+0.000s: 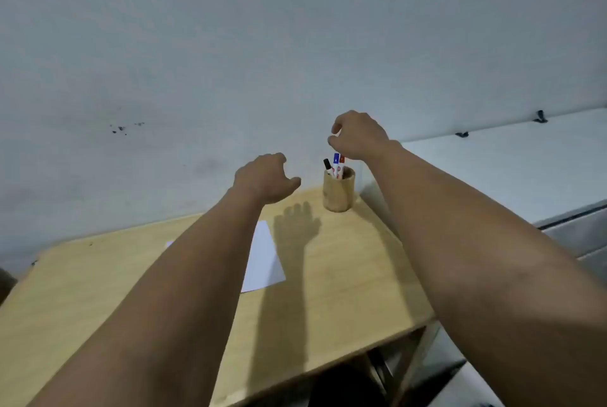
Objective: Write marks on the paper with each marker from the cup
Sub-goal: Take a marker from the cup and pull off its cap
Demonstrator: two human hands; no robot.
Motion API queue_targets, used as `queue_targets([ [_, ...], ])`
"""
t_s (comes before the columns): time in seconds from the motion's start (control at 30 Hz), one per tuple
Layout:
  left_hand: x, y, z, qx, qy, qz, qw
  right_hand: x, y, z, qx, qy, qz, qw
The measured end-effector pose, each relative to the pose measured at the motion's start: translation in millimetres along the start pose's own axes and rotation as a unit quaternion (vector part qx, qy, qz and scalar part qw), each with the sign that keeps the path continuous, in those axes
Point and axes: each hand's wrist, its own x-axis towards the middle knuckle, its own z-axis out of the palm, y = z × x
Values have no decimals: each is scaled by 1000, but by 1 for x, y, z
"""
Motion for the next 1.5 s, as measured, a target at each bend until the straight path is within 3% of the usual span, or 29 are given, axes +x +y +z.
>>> queue_targets([
  [0.2, 51, 22, 72, -160, -72, -46, 983, 40, 33, 37, 45, -48, 58, 996],
  [0.33, 78, 27, 112, -206, -97, -62, 972, 64, 46, 61, 53, -68, 77, 993],
  [0.57, 89, 39, 152, -321, -68, -56, 943, 85, 63, 86, 52, -71, 103, 991],
  [0.93, 83, 36, 153, -268, -25, -49, 962, 79, 62, 90, 125, -90, 126, 980],
  [1.1, 79, 35, 155, -286, -21, -53, 957, 69, 56, 88, 171, -33, 140, 975],
  [1.23, 77, 38, 155, -291, -26, -51, 955, 63, 48, 72, 230, 74, 141, 960],
  [1.4, 71, 33, 134, -226, -68, -59, 970, 58, 27, 25, 311, 226, 78, 920],
  [1.5, 59, 20, 106, -202, -47, -70, 976, 54, 9, 7, 377, 228, 56, 896],
])
